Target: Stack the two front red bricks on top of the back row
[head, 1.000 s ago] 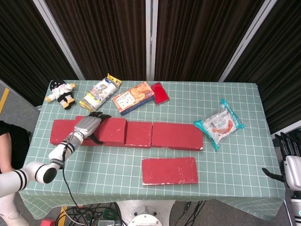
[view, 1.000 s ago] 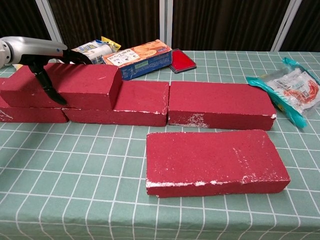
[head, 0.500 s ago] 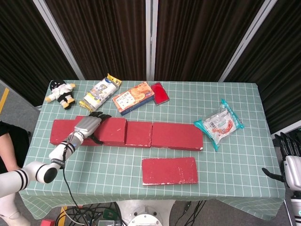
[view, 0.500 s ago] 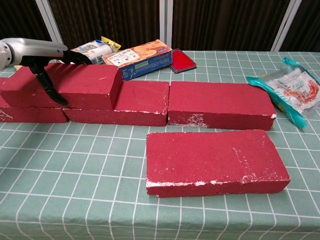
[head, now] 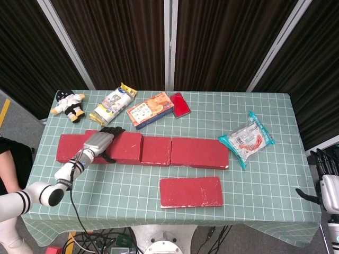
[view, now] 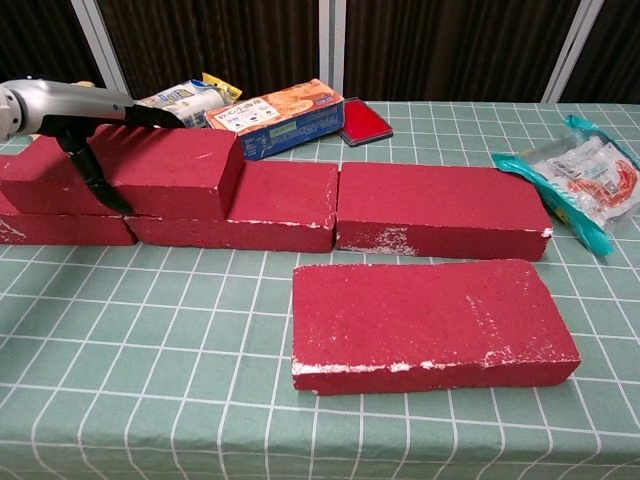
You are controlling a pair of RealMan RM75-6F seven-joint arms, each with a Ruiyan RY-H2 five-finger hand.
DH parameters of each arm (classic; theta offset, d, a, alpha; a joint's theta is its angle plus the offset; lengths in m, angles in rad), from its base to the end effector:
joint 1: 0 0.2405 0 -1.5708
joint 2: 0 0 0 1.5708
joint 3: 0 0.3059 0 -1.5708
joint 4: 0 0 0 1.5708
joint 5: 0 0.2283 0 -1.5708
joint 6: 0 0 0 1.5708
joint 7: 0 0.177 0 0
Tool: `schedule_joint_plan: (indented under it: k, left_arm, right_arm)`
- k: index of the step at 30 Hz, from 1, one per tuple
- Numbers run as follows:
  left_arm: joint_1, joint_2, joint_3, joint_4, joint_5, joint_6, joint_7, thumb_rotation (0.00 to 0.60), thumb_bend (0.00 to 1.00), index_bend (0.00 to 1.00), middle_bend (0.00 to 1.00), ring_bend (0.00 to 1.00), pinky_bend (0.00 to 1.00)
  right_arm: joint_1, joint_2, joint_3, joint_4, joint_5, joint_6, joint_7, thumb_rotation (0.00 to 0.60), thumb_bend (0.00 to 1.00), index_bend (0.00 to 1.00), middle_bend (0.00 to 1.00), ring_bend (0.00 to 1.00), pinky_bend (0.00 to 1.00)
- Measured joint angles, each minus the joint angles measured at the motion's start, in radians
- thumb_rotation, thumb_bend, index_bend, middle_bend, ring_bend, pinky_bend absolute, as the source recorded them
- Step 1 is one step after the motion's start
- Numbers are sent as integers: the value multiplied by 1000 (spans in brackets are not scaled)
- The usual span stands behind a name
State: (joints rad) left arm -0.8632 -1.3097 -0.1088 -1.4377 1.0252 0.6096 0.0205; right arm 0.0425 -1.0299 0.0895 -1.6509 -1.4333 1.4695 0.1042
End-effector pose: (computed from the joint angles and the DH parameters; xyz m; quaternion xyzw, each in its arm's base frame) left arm -0.2195 0.4498 0.0060 -0.7520 -0.4775 -0.2714 0.3644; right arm -0.3761 -0.2120 0.2024 0.5479 -0.4205 0.3934 0.6068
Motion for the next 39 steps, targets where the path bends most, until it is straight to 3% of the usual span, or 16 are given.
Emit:
schedule_joint_plan:
  k: [10,19,25,32,39]
  left_arm:
    - [16,20,-3,-33,20,34,-6,600,0,22,0,0,0]
    - [75,96,4,-140,38,150,14,600,0,19,0,0,0]
    - [186,140,37,-222,52,356,71,600,0,19,0,0,0]
    - [399,177,121,-299,157,650,123,600,0,19,0,0,0]
    - [542,141,182,-289,303,826,162,600,0,29,0,0,0]
  right_arm:
    - [-1,6,-2,-9,-10,5,-5,600,0,0,0,0,0]
    - [7,14,-14,-31,-49,3,-37,600,0,0,0,0,0]
    - [31,31,-21,-72,-103,-10,-103,600,0,0,0,0,0]
    - [84,79,-28,-185,-195,-52,-220,600,0,0,0,0,0]
    - [168,120,-55,-349,-273,-210,-317,600,0,0,0,0,0]
